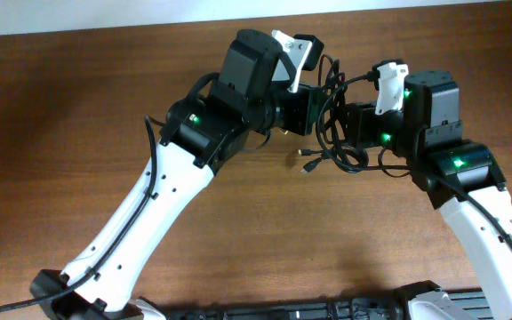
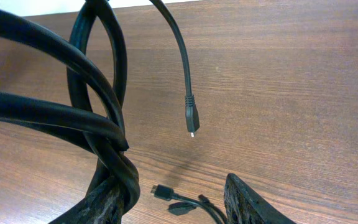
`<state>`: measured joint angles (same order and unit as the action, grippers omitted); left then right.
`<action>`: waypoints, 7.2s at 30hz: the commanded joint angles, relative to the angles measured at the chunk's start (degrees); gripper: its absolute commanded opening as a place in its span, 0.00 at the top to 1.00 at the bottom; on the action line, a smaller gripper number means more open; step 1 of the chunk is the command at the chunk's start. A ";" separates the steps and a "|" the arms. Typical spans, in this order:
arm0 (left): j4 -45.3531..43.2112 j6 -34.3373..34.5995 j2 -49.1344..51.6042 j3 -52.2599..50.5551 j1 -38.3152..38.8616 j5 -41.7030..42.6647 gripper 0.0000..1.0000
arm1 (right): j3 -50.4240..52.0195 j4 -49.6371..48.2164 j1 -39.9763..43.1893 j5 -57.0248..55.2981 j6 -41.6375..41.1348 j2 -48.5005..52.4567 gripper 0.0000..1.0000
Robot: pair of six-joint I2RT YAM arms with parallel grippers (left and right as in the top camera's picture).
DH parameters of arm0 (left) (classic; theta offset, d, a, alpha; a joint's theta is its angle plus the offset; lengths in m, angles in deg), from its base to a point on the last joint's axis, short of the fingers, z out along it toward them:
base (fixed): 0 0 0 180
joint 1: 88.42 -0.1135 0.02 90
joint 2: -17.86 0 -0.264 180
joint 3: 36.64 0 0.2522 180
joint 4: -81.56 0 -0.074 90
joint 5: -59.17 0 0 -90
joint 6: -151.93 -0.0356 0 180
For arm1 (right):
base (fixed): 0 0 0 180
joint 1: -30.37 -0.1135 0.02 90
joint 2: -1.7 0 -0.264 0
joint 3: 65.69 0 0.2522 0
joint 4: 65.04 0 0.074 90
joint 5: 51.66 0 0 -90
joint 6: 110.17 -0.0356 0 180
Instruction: Untangle cables
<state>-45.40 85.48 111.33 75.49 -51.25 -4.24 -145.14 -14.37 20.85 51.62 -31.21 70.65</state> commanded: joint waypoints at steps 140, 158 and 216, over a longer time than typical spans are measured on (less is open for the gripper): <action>4.04 -20.63 -1.51 1.11 -10.08 -0.52 1.00 | -0.11 3.52 0.22 -2.43 -0.11 -7.74 0.35; 2.73 -38.23 -1.51 1.11 -10.08 30.12 1.00 | -0.11 -0.50 0.22 10.12 5.05 -7.74 0.33; 16.72 -41.20 -1.55 1.11 -9.01 18.86 0.11 | -0.11 -13.88 6.54 15.76 -37.46 -4.17 0.96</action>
<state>-28.54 46.33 111.29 75.51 -61.00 9.51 -144.94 -24.80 27.34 62.28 -65.42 66.87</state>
